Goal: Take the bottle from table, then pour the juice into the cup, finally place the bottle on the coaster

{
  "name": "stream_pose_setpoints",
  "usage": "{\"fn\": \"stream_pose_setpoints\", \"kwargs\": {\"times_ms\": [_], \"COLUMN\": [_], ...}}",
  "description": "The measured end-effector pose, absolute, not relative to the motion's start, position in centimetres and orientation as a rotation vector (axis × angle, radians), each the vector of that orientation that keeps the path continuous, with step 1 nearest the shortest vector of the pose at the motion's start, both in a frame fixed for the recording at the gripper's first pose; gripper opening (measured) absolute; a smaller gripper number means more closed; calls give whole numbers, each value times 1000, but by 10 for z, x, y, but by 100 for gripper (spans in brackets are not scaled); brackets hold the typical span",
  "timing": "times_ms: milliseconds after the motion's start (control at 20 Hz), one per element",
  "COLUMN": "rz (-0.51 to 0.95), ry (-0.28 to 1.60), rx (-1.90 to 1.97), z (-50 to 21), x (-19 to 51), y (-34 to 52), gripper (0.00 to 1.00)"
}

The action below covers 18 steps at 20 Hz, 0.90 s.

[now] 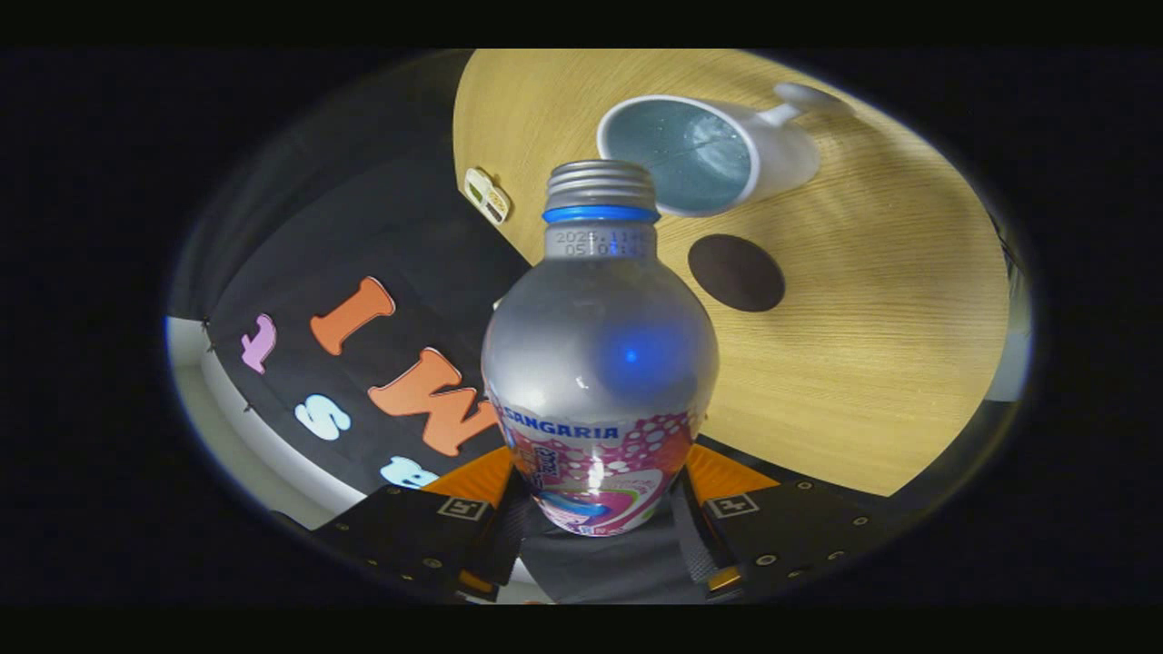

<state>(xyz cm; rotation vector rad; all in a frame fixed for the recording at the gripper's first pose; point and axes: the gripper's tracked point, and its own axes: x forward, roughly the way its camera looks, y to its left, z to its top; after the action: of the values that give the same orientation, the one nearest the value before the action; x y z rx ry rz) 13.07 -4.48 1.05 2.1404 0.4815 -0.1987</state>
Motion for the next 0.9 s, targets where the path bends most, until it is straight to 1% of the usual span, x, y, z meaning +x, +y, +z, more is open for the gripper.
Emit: {"fn": "stream_pose_setpoints", "kwargs": {"times_ms": [250, 500, 700, 900], "rz": [-263, -284, -277, -265], "ry": [515, 525, 474, 393], "rx": [1961, 1634, 1288, 964], "z": [-16, -46, -57, -47], "x": [120, 126, 135, 138], "y": [-47, -43, -54, -68], "gripper": [72, 72, 72, 72]}}
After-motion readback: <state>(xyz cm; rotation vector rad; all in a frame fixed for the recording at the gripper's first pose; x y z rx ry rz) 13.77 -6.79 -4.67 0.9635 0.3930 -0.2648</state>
